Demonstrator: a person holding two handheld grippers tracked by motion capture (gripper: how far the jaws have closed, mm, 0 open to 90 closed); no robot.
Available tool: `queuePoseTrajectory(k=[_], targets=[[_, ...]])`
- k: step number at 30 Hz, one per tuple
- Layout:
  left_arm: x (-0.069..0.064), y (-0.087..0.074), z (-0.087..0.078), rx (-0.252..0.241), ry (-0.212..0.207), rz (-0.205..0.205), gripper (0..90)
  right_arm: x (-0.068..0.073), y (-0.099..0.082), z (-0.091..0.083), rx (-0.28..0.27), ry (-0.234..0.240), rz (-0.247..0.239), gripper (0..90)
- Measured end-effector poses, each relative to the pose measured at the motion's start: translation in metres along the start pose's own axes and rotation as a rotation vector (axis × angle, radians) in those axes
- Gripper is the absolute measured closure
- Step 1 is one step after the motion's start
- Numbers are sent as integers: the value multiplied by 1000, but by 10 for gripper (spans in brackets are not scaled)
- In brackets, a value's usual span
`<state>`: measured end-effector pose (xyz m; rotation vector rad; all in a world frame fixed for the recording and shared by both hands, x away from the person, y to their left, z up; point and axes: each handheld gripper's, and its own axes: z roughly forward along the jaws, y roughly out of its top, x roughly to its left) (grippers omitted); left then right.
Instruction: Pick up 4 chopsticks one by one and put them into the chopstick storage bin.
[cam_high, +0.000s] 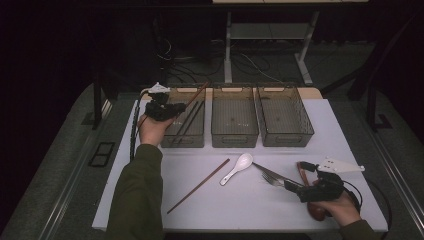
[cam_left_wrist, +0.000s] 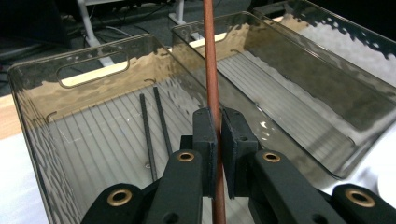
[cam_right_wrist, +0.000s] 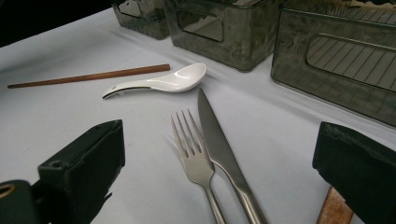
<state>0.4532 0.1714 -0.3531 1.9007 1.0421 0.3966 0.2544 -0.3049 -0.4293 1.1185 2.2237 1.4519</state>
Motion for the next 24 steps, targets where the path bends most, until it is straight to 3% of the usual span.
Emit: queuePoseTrajectory(k=[5, 7, 10, 22, 24], targets=[[12, 0, 8, 4, 49, -21, 843, -1, 0, 1, 2, 1, 3, 27], [16, -1, 11, -3, 60, -44, 843, -1, 0, 1, 2, 1, 1, 27], [20, -4, 15, 3, 65, -44, 843, -1, 0, 1, 0, 3, 2, 27], [23, -10, 28, 43, 120, -39, 836, -2, 0, -1, -5, 4, 7, 27], [22, -10, 30, 45, 128, -35, 781, -3, 0, -1, -6, 4, 8, 27]])
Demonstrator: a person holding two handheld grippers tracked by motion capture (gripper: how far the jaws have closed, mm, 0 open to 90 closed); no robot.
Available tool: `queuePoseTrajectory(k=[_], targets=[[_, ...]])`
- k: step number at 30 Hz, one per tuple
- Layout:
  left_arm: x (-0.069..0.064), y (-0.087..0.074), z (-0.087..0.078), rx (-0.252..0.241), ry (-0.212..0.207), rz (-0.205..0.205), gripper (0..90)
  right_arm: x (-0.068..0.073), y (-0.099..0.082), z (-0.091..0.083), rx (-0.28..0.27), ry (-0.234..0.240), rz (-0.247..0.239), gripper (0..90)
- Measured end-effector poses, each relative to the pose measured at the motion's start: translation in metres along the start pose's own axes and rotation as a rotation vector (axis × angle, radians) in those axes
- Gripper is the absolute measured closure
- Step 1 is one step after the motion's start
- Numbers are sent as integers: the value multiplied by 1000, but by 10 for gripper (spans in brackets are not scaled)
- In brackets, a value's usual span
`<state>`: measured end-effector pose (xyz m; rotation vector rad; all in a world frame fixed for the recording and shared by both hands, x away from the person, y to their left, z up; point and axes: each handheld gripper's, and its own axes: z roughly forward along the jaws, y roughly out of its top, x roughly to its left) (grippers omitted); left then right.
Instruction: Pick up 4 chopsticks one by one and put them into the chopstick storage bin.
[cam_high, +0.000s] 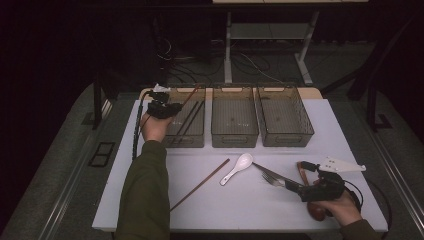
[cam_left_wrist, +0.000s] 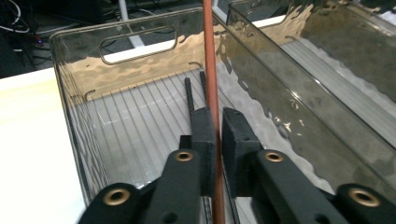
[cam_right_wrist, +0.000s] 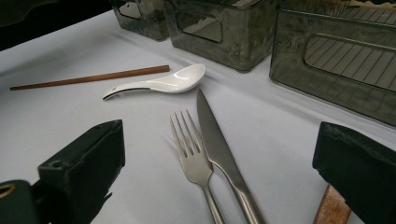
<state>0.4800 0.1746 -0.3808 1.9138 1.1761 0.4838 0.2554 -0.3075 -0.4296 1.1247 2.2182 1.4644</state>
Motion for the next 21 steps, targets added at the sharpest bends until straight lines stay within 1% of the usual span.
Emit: queuePoseTrajectory(k=[3, 5, 7, 8, 10, 13, 18, 20, 21], targets=[[-2, 1, 0, -4, 13, 10, 713, 0, 0, 0, 3, 0, -3, 27], [-4, 1, -1, -2, 14, 14, 692, 1, 0, 0, 1, 1, -4, 27], [-4, 2, -2, -4, 6, 10, 654, 0, 0, 0, 3, -2, -2, 27], [-5, 2, -4, -4, 1, 15, 630, 0, 0, 0, 4, -3, -2, 27], [-6, 3, -7, -1, -3, 28, 619, 1, 0, 0, 5, -1, -2, 27], [-9, 5, -13, 2, -18, 41, 583, 1, 0, 1, 6, -2, -4, 27], [-16, 8, -29, -17, -58, 66, 529, 2, 0, 1, 8, -4, -7, 27], [-19, 9, -37, -22, -62, 80, 515, 2, 0, 1, 8, -5, -8, 27], [-21, 9, -40, -29, -76, 82, 504, 2, 0, 1, 8, -6, -9, 27]])
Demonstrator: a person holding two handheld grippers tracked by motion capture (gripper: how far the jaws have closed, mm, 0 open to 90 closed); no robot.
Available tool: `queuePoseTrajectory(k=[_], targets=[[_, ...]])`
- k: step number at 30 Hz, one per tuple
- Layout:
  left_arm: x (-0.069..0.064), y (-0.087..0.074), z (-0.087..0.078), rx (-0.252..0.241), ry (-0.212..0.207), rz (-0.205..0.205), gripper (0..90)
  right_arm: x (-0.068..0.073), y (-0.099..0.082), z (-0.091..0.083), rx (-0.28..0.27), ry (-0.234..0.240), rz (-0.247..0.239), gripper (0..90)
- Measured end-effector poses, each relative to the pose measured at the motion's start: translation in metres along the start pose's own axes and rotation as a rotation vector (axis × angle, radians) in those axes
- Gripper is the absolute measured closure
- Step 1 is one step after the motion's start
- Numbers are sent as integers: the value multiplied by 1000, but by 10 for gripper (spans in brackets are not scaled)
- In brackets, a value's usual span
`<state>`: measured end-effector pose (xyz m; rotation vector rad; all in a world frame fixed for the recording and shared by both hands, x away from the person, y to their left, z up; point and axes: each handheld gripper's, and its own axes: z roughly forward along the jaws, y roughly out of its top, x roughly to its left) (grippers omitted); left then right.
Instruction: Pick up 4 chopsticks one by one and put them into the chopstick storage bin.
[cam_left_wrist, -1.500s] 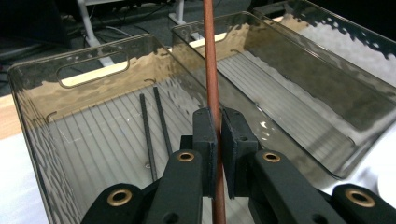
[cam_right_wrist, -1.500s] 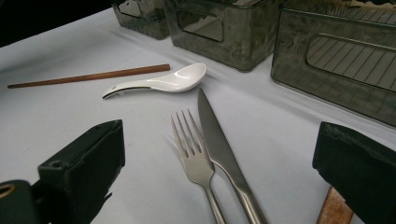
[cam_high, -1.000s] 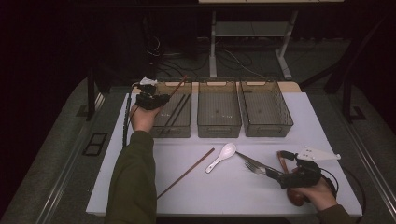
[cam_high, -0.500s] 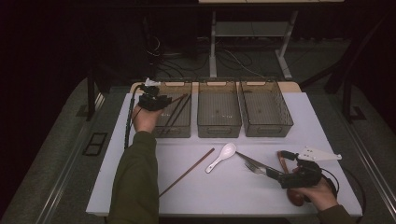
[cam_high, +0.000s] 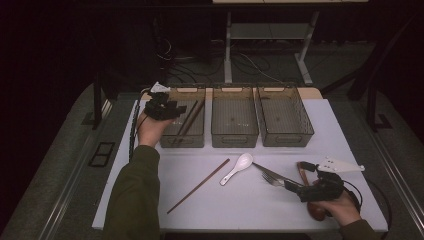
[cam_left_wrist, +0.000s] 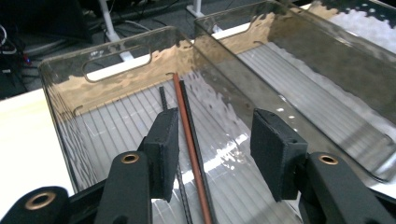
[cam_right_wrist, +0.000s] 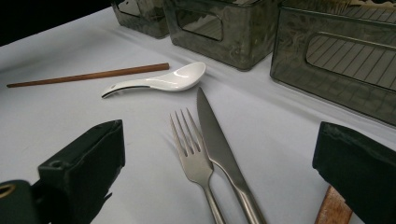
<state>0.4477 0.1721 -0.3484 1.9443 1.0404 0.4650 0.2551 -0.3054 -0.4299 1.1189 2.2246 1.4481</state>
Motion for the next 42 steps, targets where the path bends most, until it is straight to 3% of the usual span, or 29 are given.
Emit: queuePoseTrajectory(k=[4, 20, 27, 33, 38, 42], targets=[[-9, -4, -11, -5, -25, 31, 477, 0, 0, 0, 1, 0, -3, 27], [-42, -38, -42, -28, -133, 50, 363, 1, 0, 1, 10, -4, -2, 27], [-61, -54, -46, -6, -156, 79, 345, 1, 0, 2, 12, -5, -12, 27], [-75, -73, -47, -25, -181, 81, 338, 1, 0, 1, 10, -5, -9, 27], [-85, -92, -50, -22, -161, 98, 318, 2, 0, 1, 10, -5, -20, 27], [-92, -102, -52, -24, -170, 103, 324, 4, 0, 0, 7, -6, -17, 27]])
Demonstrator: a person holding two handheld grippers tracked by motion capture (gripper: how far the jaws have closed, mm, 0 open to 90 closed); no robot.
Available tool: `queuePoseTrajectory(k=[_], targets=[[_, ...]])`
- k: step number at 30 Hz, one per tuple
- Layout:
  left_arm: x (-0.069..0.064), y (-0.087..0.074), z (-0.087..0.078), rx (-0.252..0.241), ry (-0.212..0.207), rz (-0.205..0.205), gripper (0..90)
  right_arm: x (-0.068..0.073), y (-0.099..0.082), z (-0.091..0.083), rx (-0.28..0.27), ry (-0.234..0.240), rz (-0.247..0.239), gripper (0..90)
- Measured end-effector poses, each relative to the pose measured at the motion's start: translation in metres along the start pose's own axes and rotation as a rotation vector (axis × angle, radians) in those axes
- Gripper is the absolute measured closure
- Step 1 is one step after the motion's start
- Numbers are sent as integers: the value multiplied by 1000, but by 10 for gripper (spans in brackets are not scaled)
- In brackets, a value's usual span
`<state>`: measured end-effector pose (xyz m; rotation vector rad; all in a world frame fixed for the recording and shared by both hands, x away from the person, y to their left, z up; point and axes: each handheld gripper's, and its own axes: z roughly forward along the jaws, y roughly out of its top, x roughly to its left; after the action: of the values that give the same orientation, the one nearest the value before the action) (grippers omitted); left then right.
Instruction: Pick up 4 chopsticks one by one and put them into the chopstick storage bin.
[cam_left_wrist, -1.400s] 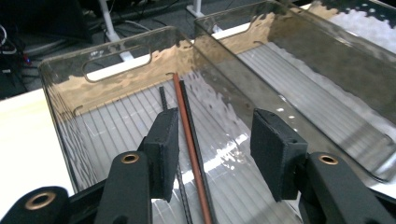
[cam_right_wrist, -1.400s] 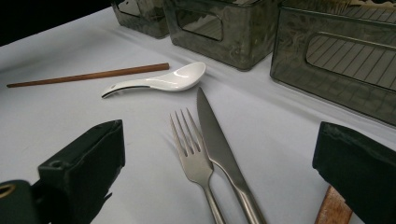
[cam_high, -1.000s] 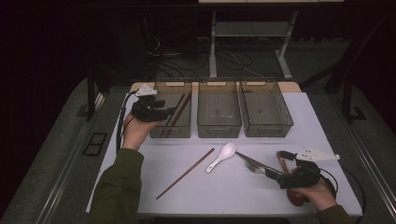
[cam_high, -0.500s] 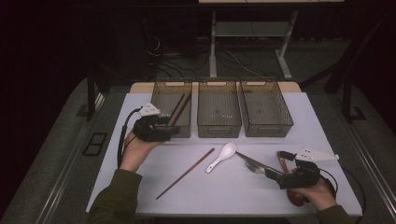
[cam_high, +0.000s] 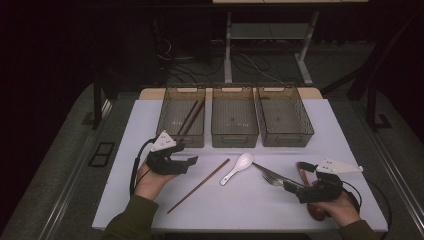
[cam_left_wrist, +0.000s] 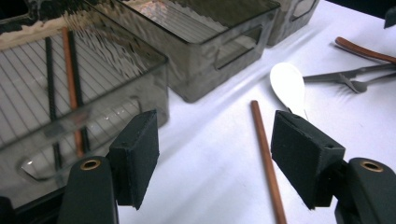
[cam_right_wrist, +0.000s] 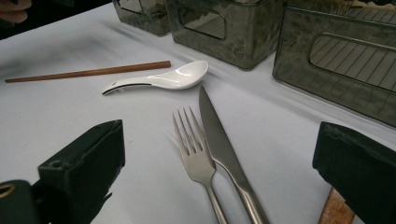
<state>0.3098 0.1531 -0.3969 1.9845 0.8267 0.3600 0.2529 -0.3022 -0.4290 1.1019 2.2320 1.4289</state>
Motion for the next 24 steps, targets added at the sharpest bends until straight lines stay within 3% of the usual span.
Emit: queuePoseTrajectory(k=[8, 18, 24], targets=[[-14, -14, -2, -10, -15, 2, 358, 1, 0, 0, 0, -1, -1, 27], [-28, -25, 1, 49, -47, 26, 465, 1, 0, 0, 4, -5, -7, 27], [-29, -27, 7, 75, -60, 4, 552, 1, 0, 0, 6, -5, -8, 27]])
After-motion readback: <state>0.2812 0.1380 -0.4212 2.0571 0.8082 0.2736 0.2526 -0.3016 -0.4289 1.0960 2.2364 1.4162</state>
